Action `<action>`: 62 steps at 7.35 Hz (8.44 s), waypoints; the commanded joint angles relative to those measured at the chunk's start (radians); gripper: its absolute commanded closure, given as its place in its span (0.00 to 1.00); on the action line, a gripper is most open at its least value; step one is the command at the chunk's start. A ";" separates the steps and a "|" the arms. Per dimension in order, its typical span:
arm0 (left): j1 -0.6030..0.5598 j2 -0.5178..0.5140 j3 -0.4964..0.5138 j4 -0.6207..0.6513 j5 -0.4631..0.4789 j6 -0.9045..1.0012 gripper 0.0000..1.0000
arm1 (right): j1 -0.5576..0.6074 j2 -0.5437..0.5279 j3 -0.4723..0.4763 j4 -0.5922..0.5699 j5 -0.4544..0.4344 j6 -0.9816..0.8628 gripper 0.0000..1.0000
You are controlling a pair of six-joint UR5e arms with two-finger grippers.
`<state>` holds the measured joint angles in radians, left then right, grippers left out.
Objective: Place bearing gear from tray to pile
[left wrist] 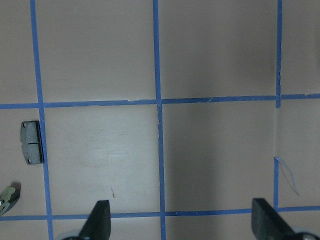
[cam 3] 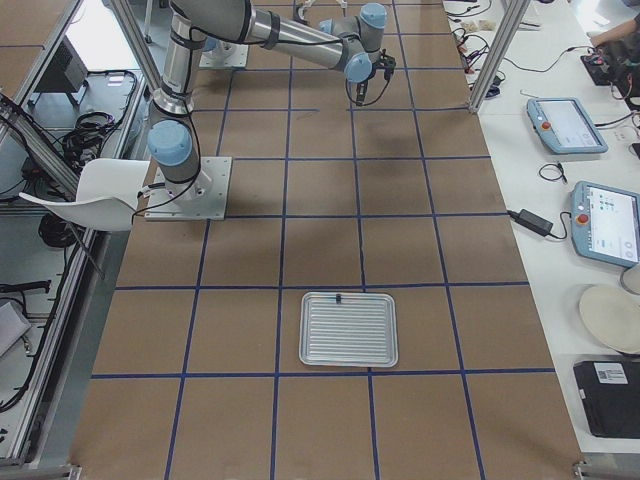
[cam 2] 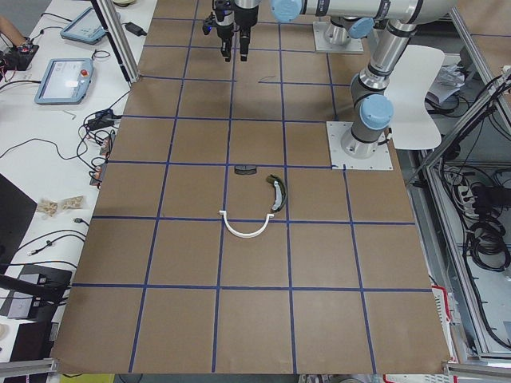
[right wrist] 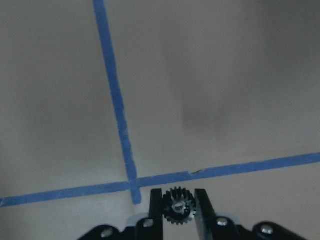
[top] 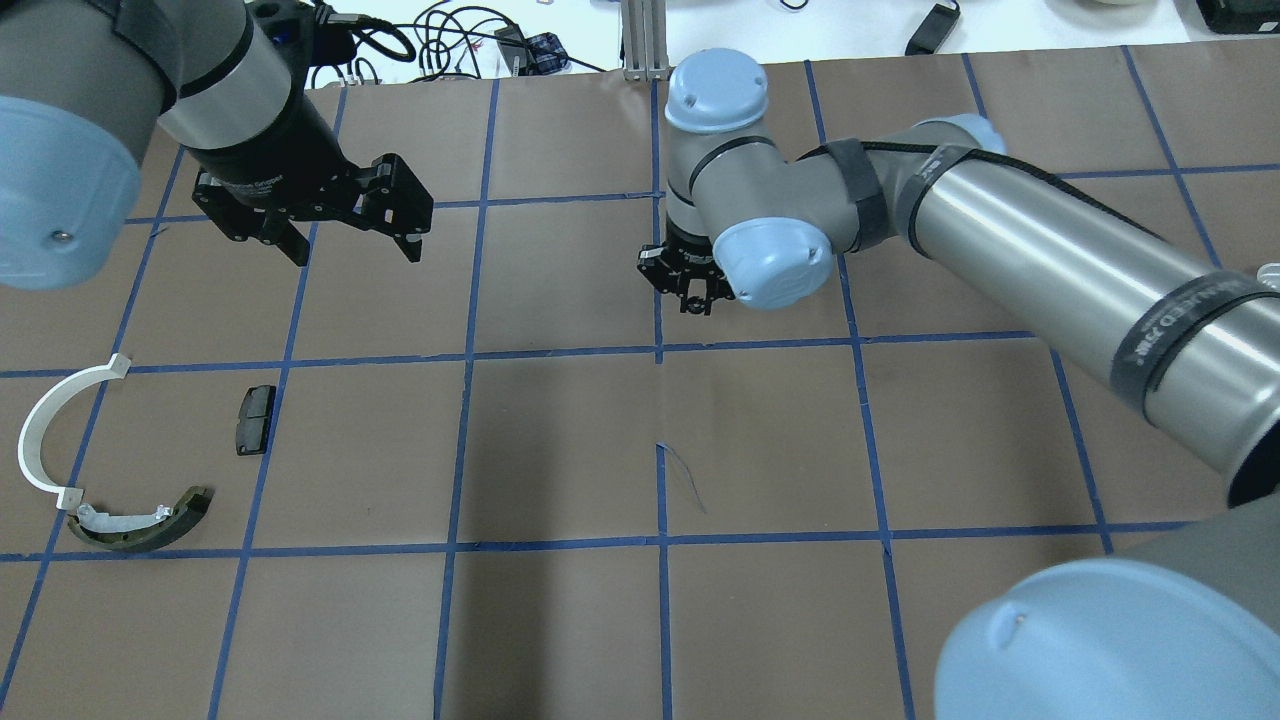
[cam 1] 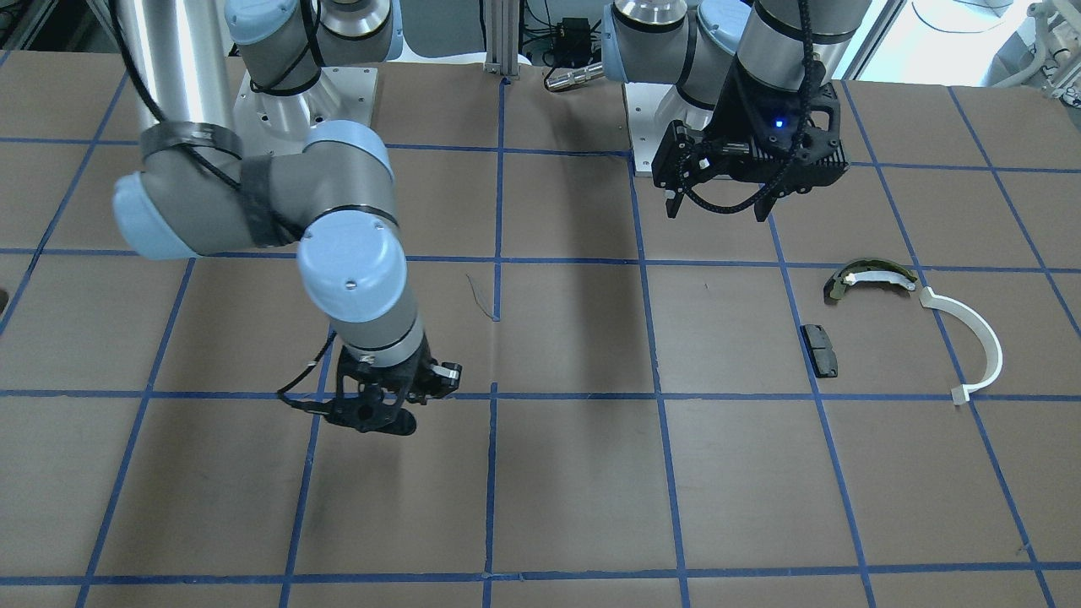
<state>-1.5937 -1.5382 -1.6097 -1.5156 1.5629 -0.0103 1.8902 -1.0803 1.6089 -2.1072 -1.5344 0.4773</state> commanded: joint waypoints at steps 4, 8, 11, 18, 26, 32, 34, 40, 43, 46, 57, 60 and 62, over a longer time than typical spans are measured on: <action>0.004 -0.005 -0.018 -0.002 0.009 -0.022 0.00 | 0.109 0.011 0.118 -0.096 -0.001 0.089 0.74; 0.008 -0.112 -0.227 0.295 0.011 -0.003 0.00 | 0.005 -0.070 0.111 -0.083 -0.009 0.067 0.00; -0.040 -0.224 -0.325 0.556 0.003 -0.097 0.00 | -0.311 -0.217 0.115 0.060 -0.016 -0.258 0.00; -0.385 -0.525 -0.254 0.748 0.014 -0.419 0.02 | -0.936 -0.253 0.108 0.148 -0.016 -1.195 0.00; -0.385 -0.537 -0.227 0.765 0.032 -0.398 1.00 | -1.186 -0.149 0.098 0.058 -0.001 -2.028 0.00; 0.080 -0.407 -0.248 0.542 0.037 0.120 1.00 | -1.231 -0.049 0.094 -0.040 -0.004 -2.875 0.04; 0.319 -0.396 -0.269 0.525 0.039 0.316 1.00 | -1.231 -0.029 0.092 -0.042 0.000 -2.939 0.04; 0.547 -0.447 -0.299 0.641 0.097 0.599 0.72 | -1.231 0.046 0.057 -0.024 -0.001 -2.933 0.12; 0.544 -0.418 -0.282 0.641 0.129 0.601 0.00 | -1.231 0.048 0.056 0.007 -0.004 -2.942 0.12; 0.512 -0.343 -0.242 0.545 0.047 0.593 0.00 | -1.231 0.051 0.057 0.007 -0.004 -2.941 0.15; 0.009 -0.083 0.116 -0.022 0.016 0.044 0.00 | -1.192 -0.073 0.054 0.176 -0.035 -2.722 1.00; 0.009 -0.072 0.100 -0.014 0.014 0.033 0.00 | -0.968 -0.093 0.056 0.202 0.032 -2.390 1.00; 0.009 -0.076 0.100 -0.012 0.014 0.030 0.00 | -0.753 -0.122 0.056 0.200 0.051 -2.097 1.00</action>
<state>-1.5846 -1.6126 -1.5089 -1.5288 1.5771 0.0237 1.0055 -1.1833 1.6648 -1.9067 -1.4933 -1.8073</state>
